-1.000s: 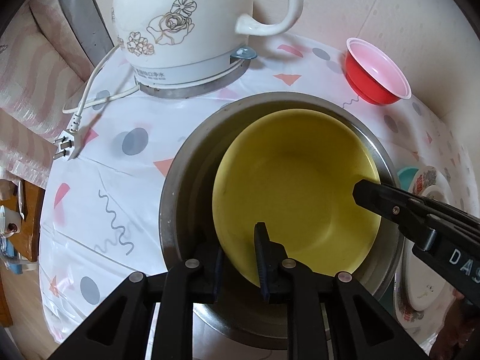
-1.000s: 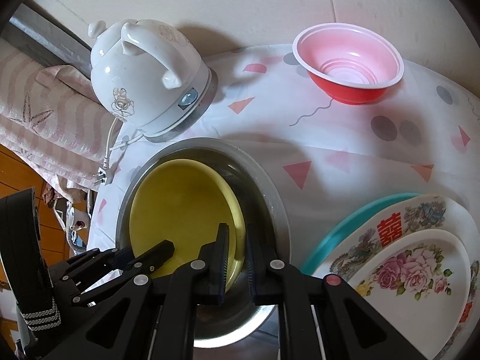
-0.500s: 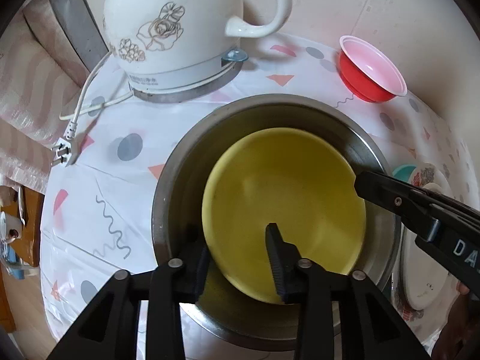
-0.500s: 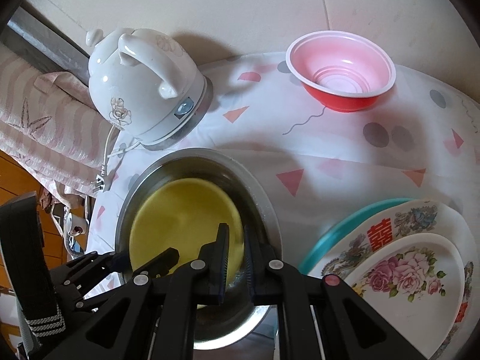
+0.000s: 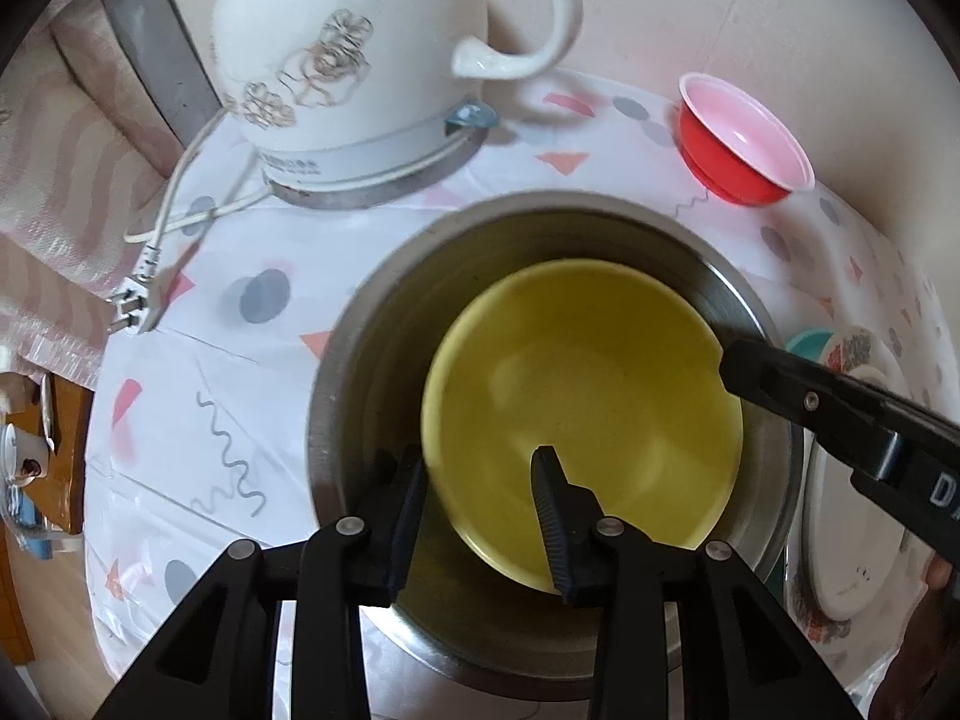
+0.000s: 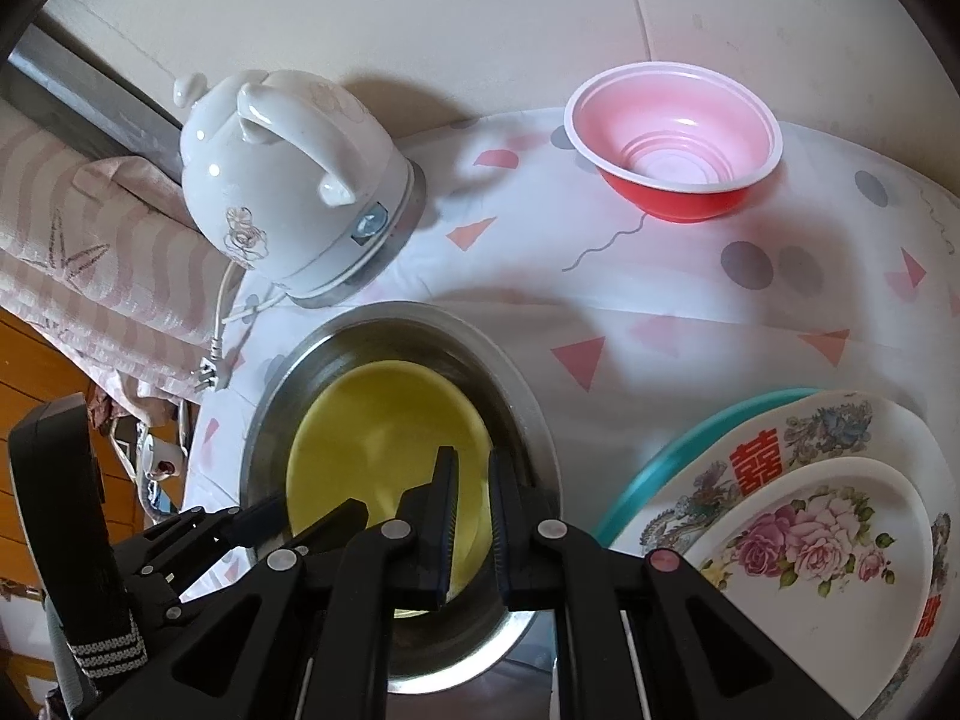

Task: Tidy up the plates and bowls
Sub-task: 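Open both grippers off the yellow bowl and lift away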

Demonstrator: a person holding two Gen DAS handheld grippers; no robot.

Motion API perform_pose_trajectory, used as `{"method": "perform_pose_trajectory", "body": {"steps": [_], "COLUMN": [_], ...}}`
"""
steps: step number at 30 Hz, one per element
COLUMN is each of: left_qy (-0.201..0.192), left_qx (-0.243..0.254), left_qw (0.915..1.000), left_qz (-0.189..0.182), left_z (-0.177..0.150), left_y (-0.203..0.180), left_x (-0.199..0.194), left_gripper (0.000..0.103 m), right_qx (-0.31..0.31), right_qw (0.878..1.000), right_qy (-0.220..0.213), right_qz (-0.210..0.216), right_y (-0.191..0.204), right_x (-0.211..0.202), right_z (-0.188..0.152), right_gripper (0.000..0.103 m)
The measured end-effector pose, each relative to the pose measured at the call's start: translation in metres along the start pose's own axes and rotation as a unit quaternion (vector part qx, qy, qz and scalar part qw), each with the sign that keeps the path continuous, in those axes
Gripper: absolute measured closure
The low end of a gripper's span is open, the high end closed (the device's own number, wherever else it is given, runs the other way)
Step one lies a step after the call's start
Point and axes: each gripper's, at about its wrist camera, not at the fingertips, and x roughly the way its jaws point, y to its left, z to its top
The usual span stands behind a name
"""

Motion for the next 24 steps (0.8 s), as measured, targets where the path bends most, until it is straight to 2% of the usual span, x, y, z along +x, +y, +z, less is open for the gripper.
{"method": "perform_pose_trajectory", "body": {"steps": [3,5,7,10,21,24], "left_qy": [-0.007,-0.013,-0.019,-0.029,-0.054,-0.056], "left_qx": [-0.001,-0.003,-0.006,-0.01,-0.025,-0.024], "left_qw": [1.0,0.9999,0.9998,0.9995,0.998,0.9978], "left_qz": [0.006,0.004,0.0,0.0,-0.021,-0.027], "left_z": [0.002,0.002,0.002,0.002,0.009,0.01], "left_y": [0.001,0.001,0.001,0.001,-0.004,-0.009], "left_x": [-0.006,-0.011,-0.016,-0.024,-0.04,-0.041], "left_gripper": [0.062,0.051,0.043,0.037,0.033,0.028], "right_qx": [0.004,0.005,0.006,0.008,0.047,0.059], "right_qw": [1.0,1.0,1.0,0.999,0.997,0.996], "right_qy": [-0.005,-0.009,-0.014,-0.029,-0.067,-0.073], "right_qz": [0.005,0.008,0.01,0.012,0.004,-0.001], "right_y": [-0.001,-0.001,-0.002,-0.003,-0.033,-0.045], "right_x": [-0.003,-0.006,-0.009,-0.018,-0.043,-0.049], "right_z": [0.001,0.001,0.002,0.003,0.009,0.01], "right_gripper": [0.092,0.092,0.092,0.085,0.085,0.08]}}
